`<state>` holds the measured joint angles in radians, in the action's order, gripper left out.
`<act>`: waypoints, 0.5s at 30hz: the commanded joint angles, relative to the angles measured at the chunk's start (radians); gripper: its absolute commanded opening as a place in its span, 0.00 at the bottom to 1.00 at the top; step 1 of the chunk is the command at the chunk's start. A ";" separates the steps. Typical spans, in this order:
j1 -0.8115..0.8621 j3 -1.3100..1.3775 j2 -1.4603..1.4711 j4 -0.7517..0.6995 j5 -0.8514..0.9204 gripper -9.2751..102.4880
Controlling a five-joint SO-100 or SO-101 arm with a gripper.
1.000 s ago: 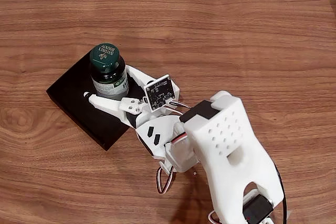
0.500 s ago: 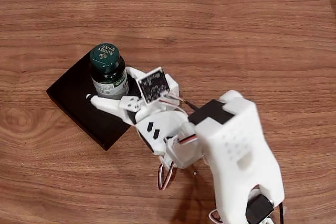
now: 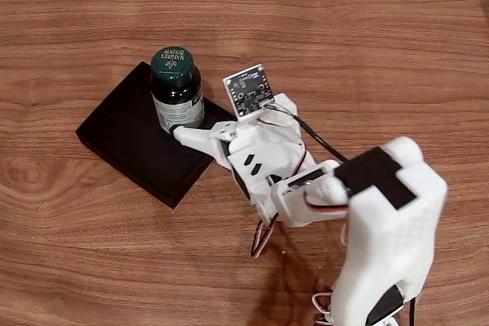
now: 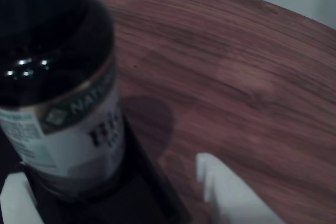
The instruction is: Pick up the pill bottle and place it in the black box.
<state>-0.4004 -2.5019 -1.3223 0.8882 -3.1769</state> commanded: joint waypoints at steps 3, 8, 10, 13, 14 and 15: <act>0.051 -0.077 -0.224 -0.031 -0.029 0.42; 0.066 -0.189 -0.360 -0.058 -0.028 0.42; 0.072 -0.238 -0.420 -0.066 -0.026 0.42; 0.091 -0.302 -0.508 -0.077 -0.015 0.42; 0.098 -0.319 -0.538 -0.092 -0.012 0.42; 0.110 -0.333 -0.574 -0.114 -0.009 0.42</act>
<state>-0.3145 -2.8072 -1.7365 0.8038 -3.1983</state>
